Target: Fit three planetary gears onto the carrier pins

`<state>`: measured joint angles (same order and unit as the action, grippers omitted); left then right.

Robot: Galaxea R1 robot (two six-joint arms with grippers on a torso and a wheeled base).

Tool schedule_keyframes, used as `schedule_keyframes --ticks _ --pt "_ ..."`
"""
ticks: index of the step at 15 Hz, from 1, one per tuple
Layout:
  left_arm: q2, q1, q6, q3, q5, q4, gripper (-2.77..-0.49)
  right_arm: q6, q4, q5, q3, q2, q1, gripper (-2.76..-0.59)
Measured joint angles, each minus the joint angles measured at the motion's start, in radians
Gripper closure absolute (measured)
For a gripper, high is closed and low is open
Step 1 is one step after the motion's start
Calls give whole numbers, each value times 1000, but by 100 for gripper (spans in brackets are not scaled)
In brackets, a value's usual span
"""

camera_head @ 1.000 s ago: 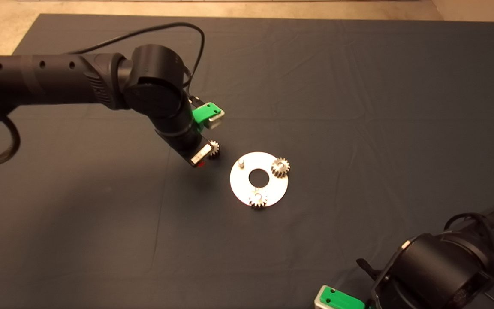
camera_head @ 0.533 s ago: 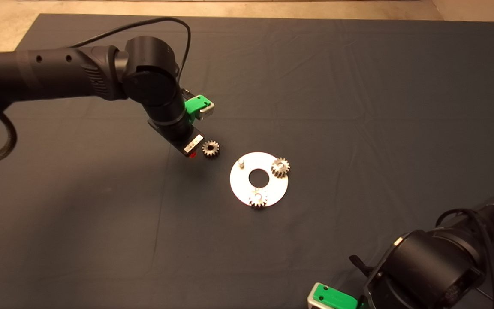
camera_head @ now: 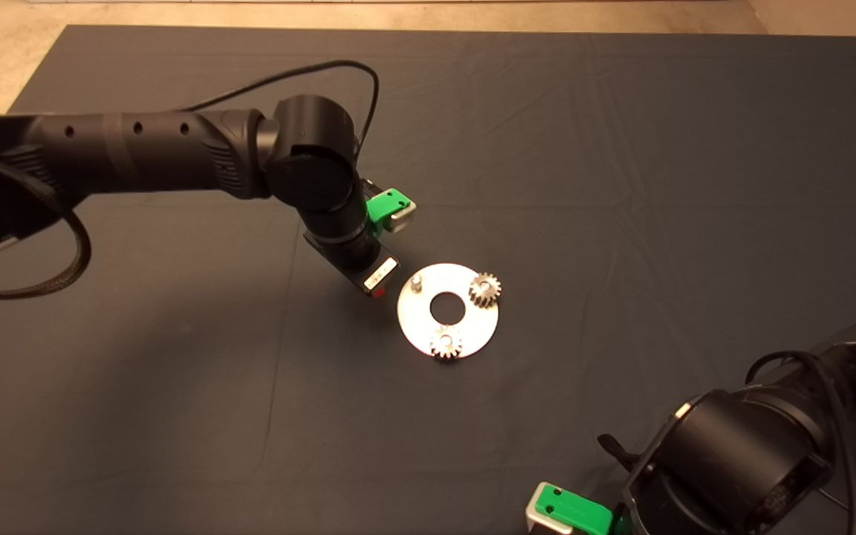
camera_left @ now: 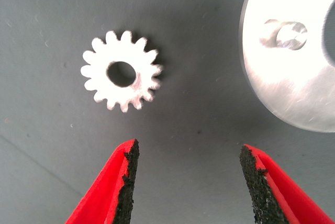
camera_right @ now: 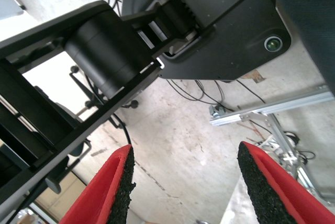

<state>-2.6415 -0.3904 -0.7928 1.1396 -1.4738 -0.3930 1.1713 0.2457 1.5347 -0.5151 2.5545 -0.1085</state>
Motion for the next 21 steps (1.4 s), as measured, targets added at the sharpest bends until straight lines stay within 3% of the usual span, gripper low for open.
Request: schedule_keyframes --ticks 5,9,12,17,21 --pt "-6 -1 4 34 0 -27 -131 0 -8 -1 0 3 9 -145" --pt "-15 0 42 101 2 -61 -131 0 -11 -1 0 3 9 -145" --pt "-16 5 51 114 29 -79 -131 0 -11 -1 0 3 9 -145" --pt "-15 29 52 118 34 -83 -131 -1 -11 -1 0 2 9 -145" --pt "-15 38 53 122 44 -84 -146 -1 -12 -1 0 2 9 -145"
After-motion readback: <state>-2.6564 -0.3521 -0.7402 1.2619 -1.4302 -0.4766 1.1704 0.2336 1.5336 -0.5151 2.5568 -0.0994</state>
